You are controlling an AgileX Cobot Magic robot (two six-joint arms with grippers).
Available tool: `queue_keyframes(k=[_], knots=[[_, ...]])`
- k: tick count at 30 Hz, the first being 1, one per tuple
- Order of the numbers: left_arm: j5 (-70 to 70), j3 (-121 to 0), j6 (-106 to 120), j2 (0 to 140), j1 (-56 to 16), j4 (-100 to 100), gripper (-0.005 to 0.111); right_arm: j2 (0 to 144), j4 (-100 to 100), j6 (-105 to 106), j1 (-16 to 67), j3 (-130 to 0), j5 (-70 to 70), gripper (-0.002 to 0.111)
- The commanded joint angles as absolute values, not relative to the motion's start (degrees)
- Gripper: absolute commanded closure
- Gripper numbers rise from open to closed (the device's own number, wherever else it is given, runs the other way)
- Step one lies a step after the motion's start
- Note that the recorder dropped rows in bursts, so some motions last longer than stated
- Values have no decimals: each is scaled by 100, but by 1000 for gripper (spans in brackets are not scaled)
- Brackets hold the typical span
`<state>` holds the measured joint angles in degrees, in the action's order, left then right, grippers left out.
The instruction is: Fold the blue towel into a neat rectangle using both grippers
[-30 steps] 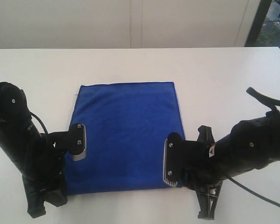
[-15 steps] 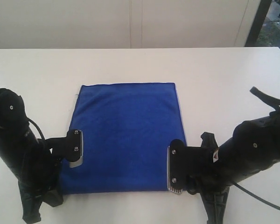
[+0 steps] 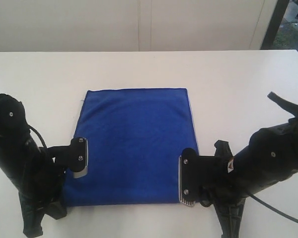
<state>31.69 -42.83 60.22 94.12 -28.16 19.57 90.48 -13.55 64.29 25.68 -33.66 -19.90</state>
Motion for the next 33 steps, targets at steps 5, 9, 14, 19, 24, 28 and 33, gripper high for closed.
queue_keyframes(k=[5,9,14,19,24,28,33], knots=[[3521,-4247,6026,9001,-2809,1888,107,8376,-1308,6430,2591,-3326,-2225,108],[3599,-4247,6026,9001,-2809,1878,107,8337,-1308,6430,2591,-3326,-2225,108],[3519,-4247,6026,9001,-2809,1860,105,8338,-1308,6430,2591,-3326,-2250,105],[3506,-4247,6026,9001,-2809,1723,80,8338,-1308,6430,2591,-3326,-2259,82],[3506,-4247,6026,9001,-2809,1668,59,8338,-1297,6450,2591,-3326,-2187,65],[3516,-4247,6039,9001,-2809,1601,58,8338,-1297,6450,2591,-3326,-2020,64],[3289,-4247,6039,9001,-2809,1601,58,8527,-1297,6450,2591,-3326,-1999,64]])
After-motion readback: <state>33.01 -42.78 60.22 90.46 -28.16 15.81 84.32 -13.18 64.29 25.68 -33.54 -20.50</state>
